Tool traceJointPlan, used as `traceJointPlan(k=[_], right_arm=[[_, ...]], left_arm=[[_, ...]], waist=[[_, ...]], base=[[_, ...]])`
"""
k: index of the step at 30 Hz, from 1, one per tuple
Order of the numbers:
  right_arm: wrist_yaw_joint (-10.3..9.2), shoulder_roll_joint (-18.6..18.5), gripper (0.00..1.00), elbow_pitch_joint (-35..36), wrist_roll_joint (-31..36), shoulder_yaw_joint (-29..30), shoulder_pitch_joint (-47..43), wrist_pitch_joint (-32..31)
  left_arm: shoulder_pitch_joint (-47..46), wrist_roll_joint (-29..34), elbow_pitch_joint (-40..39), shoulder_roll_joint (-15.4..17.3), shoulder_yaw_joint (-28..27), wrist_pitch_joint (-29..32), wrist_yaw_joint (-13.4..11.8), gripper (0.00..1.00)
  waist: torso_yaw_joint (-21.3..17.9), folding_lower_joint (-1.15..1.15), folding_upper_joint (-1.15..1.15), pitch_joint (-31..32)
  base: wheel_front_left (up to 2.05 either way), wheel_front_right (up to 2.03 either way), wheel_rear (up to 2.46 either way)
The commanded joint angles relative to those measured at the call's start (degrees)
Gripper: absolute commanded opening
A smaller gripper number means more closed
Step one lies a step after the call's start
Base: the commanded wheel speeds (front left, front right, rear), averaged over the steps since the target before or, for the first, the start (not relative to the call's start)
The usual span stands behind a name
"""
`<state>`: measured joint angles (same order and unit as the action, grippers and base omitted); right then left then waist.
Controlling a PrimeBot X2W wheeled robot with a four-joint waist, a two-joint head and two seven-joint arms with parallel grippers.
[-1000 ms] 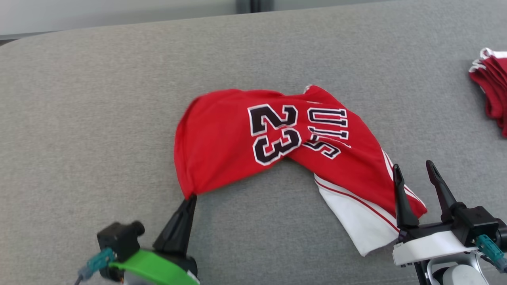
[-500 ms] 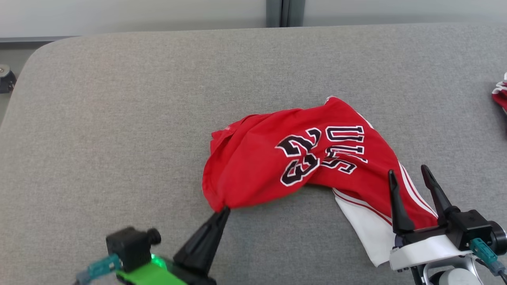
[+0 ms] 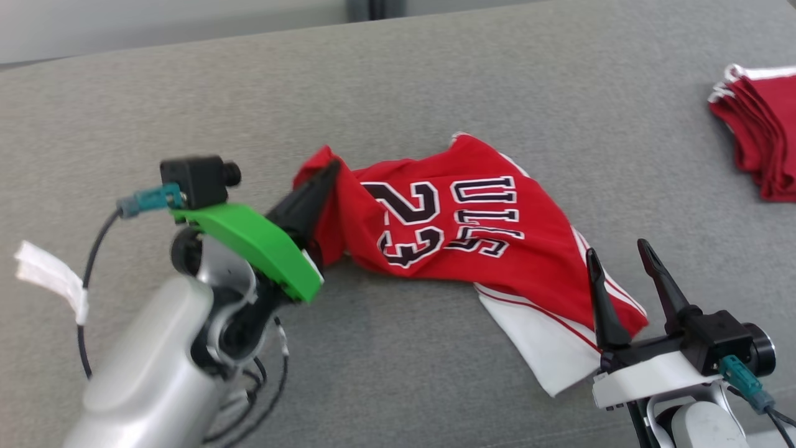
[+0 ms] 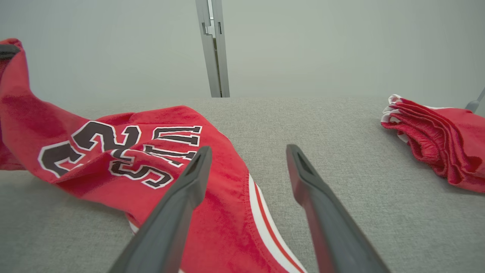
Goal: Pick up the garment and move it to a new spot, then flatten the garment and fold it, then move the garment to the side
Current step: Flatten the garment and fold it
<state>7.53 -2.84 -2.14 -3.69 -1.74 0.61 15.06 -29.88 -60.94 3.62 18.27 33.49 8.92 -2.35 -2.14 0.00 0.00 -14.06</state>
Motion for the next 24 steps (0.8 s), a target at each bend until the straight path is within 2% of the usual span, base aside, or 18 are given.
traceJointPlan(k=[1, 10, 14, 18, 19, 20, 21, 22, 24], right_arm=[[-0.09, -0.11, 1.00, 0.02, -0.16, -0.10, 0.99, 0.15], [-0.09, -0.05, 1.00, 0.36, -1.49, -0.30, 0.46, 0.15], [-0.09, -0.06, 1.00, 0.43, -1.72, -0.59, 0.50, 0.15], [-0.09, -0.07, 1.00, 0.06, -1.74, -1.26, 1.46, 0.15], [-0.09, -0.08, 1.00, -0.03, -1.72, -1.38, 1.72, 0.15], [-0.09, -0.08, 1.00, -0.06, -1.71, -1.34, 1.86, 0.15], [-0.09, -0.08, 1.00, -0.03, -1.65, -1.23, 1.86, 0.15], [-0.09, -0.07, 1.00, 0.03, -1.51, -1.12, 1.73, 0.15], [-0.09, -0.08, 1.00, -0.03, -1.16, -0.99, 1.29, 0.15]], left_arm=[[-2.83, 0.85, 2.61, 0.49, -0.32, 0.32, 0.40, 0.00], [-14.27, 3.14, 23.08, 2.60, -4.24, -2.20, 1.16, 0.00], [-18.05, 6.03, 30.80, 2.84, -3.19, -3.89, 1.48, 0.00], [-19.88, 7.64, 38.16, 1.88, -1.75, -5.41, 2.82, 0.01], [-20.10, 8.06, 39.87, 1.74, -1.39, -6.14, 3.35, 0.22], [-20.11, 8.41, 41.11, 1.60, -1.10, -6.82, 3.74, 0.34], [-20.18, 9.06, 42.55, 1.54, -0.77, -7.89, 4.26, 0.77], [-20.24, 9.20, 43.89, 1.36, -0.84, -8.94, 4.62, 1.00], [-20.17, 8.23, 45.80, 0.75, -1.54, -10.60, 5.50, 1.00]], waist=[[-4.62, 0.00, 0.00, -2.34], [-11.15, 0.00, 0.00, -4.97], [-11.87, 0.00, 0.00, -5.58], [-12.12, 0.00, 0.00, -5.76], [-12.09, 0.00, 0.00, -5.76], [-11.96, 0.00, 0.00, -5.71], [-11.71, 0.00, 0.00, -5.59], [-11.36, 0.00, 0.00, -5.42], [-10.68, 0.00, 0.00, -4.93]], base=[[0.00, 0.00, 0.00], [0.00, 0.00, 0.00], [0.00, 0.00, 0.00], [0.00, 0.00, 0.00], [0.00, 0.00, 0.00], [0.00, 0.00, 0.00], [0.00, 0.00, 0.00], [0.00, 0.00, 0.00], [0.00, 0.00, 0.00]])
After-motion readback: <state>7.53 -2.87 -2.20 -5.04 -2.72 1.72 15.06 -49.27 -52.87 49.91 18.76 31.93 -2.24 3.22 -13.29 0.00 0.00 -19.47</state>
